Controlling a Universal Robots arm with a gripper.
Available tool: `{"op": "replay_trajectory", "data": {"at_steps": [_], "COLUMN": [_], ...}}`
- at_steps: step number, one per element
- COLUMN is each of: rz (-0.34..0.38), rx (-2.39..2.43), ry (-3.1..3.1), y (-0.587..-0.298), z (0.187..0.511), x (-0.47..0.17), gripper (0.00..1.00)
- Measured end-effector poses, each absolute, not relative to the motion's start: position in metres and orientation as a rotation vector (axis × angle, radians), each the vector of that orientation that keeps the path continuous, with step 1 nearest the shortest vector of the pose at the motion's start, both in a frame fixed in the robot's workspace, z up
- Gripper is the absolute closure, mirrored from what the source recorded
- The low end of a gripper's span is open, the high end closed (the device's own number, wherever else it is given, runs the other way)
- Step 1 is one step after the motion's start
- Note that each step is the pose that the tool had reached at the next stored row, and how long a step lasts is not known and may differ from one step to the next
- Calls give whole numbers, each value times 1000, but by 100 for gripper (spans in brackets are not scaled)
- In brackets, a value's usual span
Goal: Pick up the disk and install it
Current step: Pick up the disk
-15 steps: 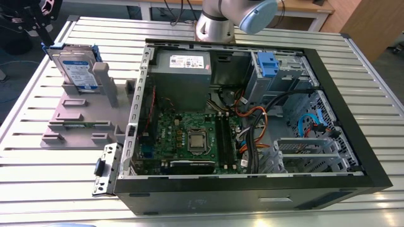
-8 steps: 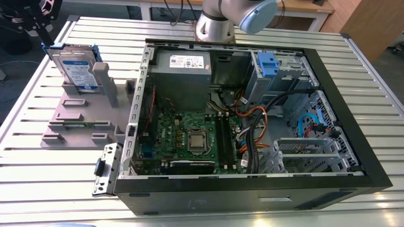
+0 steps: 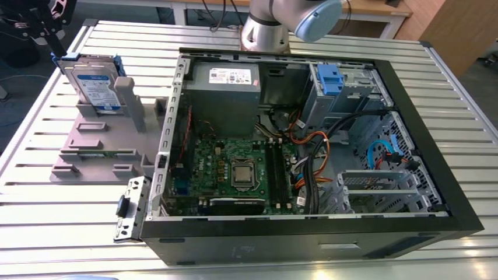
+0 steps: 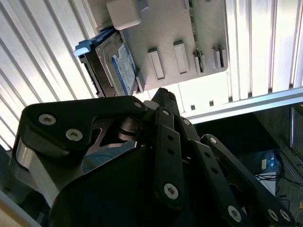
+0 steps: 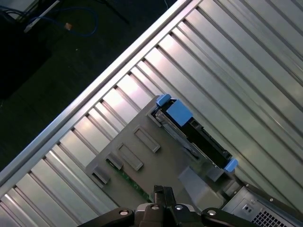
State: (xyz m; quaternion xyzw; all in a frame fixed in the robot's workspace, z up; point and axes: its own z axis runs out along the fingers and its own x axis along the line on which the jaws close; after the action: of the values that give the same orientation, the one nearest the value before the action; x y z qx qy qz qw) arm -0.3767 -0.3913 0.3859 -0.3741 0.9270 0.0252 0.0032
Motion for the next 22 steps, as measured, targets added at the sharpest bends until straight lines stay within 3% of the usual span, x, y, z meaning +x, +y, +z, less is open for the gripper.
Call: {"op": "replay_trajectory", "data": {"at_steps": [22], "rz": [79], "rx": [-1209], "ry": [2892], "y": [-391], "z": [386], "x": [-377], "gripper": [89]}}
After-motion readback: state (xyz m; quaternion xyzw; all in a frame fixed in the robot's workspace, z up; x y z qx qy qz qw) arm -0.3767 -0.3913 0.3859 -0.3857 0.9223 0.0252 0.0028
